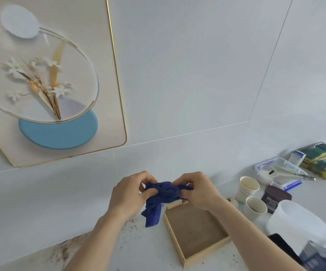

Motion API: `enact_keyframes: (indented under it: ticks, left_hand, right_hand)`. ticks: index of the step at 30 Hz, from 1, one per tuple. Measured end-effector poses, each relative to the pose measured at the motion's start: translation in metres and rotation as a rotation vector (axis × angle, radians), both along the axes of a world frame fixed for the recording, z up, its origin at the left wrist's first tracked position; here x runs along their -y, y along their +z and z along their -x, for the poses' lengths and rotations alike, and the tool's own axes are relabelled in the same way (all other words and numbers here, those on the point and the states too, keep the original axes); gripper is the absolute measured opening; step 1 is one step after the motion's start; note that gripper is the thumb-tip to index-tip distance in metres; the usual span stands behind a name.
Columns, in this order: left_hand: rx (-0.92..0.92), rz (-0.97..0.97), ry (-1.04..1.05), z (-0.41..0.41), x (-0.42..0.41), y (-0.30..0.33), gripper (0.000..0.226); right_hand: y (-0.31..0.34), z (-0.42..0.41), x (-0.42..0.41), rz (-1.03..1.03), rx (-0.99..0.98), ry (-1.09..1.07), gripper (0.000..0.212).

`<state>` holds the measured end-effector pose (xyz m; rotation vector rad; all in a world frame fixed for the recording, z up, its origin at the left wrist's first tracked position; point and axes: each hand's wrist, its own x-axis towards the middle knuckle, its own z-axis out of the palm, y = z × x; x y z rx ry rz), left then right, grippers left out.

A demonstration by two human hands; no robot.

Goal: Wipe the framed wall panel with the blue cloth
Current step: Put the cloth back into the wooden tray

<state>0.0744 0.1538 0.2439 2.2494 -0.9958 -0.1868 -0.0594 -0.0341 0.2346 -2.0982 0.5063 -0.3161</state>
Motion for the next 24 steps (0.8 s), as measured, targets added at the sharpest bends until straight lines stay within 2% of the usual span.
enact_keyframes:
  ticks: [9,15,21,24]
  left_hand:
    - [-0.185,-0.025,-0.005,0.041,0.085,-0.067,0.016]
    - [-0.281,-0.035,0.026,0.056,0.119,-0.12,0.019]
    - [-0.275,-0.159,0.05,0.075,0.126,-0.181,0.024]
    - [-0.229,-0.237,0.03,0.082,0.128,-0.203,0.027]
  right_hand:
    - [-0.055,0.036,0.068,0.234,-0.067,-0.083,0.048]
    - [-0.093,0.05,0.089,0.297,-0.177,-0.078,0.047]
    - [-0.154,0.057,0.093,0.276,-0.342,0.0,0.042]
    - [-0.183,0.06,0.088,0.277,-0.401,0.053,0.046]
